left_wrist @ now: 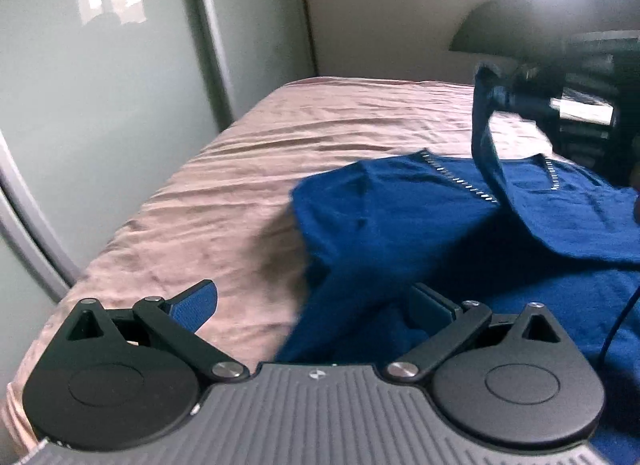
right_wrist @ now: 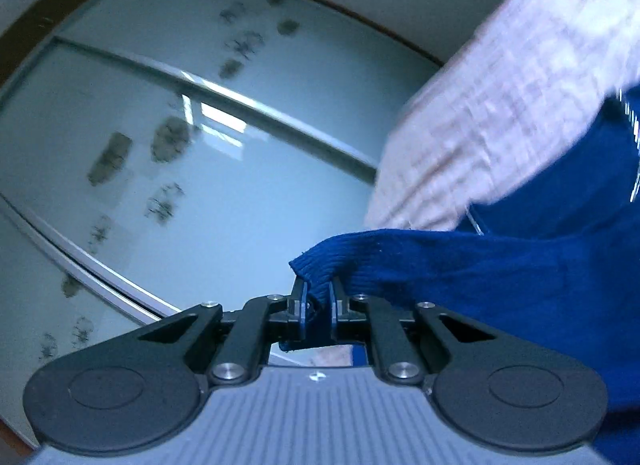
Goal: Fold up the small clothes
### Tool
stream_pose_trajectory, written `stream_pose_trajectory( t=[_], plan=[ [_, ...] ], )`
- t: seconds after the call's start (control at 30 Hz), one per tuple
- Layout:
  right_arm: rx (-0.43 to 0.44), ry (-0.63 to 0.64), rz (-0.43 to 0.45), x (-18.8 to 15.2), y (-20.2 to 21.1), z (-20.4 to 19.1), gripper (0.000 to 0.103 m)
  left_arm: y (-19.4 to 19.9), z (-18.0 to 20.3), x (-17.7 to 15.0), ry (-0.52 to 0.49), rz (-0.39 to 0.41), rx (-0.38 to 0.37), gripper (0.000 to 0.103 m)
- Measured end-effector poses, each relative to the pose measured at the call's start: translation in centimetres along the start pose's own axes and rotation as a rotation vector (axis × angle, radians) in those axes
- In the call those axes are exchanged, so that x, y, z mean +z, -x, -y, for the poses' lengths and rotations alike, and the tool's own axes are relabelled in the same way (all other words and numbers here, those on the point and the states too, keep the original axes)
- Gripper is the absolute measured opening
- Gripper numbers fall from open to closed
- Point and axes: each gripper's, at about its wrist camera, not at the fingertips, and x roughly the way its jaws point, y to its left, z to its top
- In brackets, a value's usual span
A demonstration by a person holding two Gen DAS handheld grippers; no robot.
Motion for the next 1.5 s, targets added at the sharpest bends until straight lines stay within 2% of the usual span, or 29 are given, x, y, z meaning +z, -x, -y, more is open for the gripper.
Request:
stream_pose_trajectory(
  t=[0.2, 0.33, 0.4, 0.43, 0.47, 0.53, 0.63, 0.73, 0.9, 1.0, 1.13, 1.17, 1.23, 1.4, 1.5],
  plan=[
    [-0.093, -0.053, -0.062, -2.0, -3.6, 3.1, 0.013, -0.1, -3.1, -0.6, 0.031, -0.021, 0.053, 0.103],
    [-0.185, -0.085, -0.091, -2.7, -5.3, 4.8, 0.013, -0.1, -5.1, -1.0, 0.052, -0.035, 0.09, 0.103],
    [-0.225, -0.092, -0.106, -3.2, -5.7, 5.3, 0.031, -0.2, -6.1, -1.2, 0.069, -0.045, 0.097, 0.103],
    [-0.239, -0.085, -0.112, -3.4, -5.8, 5.2, 0.046, -0.1, -6.6, -1.3, 0.077, -0.052, 0.099, 0.103],
    [-0.235, -0.063, -0.111, -3.6, -5.8, 4.8, 0.055, -0.2, -7.0, -1.4, 0.086, -0.058, 0.102, 0.103],
    [-0.24, -0.007, -0.114, -4.0, -5.5, 3.5, 0.059, -0.3, -8.0, -1.7, 0.11, -0.07, 0.109, 0.103],
    [-0.279, 0.146, -0.113, -5.0, -4.7, 0.2, 0.059, -0.2, -9.2, -2.0, 0.141, -0.084, 0.11, 0.103],
    [-0.279, 0.327, -0.139, -7.0, -3.6, -3.3, 0.059, 0.2, -10.0, -2.3, 0.155, -0.085, 0.11, 0.103],
    [-0.298, 0.721, -0.264, -13.2, -3.0, -8.8, 0.059, 1.0, -11.2, -2.7, 0.151, -0.076, 0.156, 0.103],
    [-0.228, 0.888, -0.386, -16.9, -3.0, -10.7, 0.059, 1.4, -12.2, -3.2, 0.157, -0.089, 0.158, 0.103],
    [-0.098, 1.157, -0.572, -23.0, -3.2, -13.2, 0.057, 1.8, -13.5, -4.2, 0.169, -0.11, 0.203, 0.103],
    [-0.071, 1.215, -0.594, -24.3, -3.2, -13.7, 0.057, 2.0, -13.8, -4.4, 0.176, -0.117, 0.206, 0.103],
    [-0.031, 1.292, -0.651, -26.9, -3.4, -14.6, 0.057, 2.2, -14.4, -4.9, 0.191, -0.139, 0.189, 0.103],
    [0.078, 1.41, -0.802, -30.6, -3.4, -15.1, 0.057, 3.3, -16.3, -6.2, 0.244, -0.177, 0.092, 0.103],
    [0.092, 1.51, -0.857, -32.7, -2.0, -15.2, 0.057, 3.8, -17.6, -7.0, 0.298, -0.185, 0.09, 0.103]
  ],
)
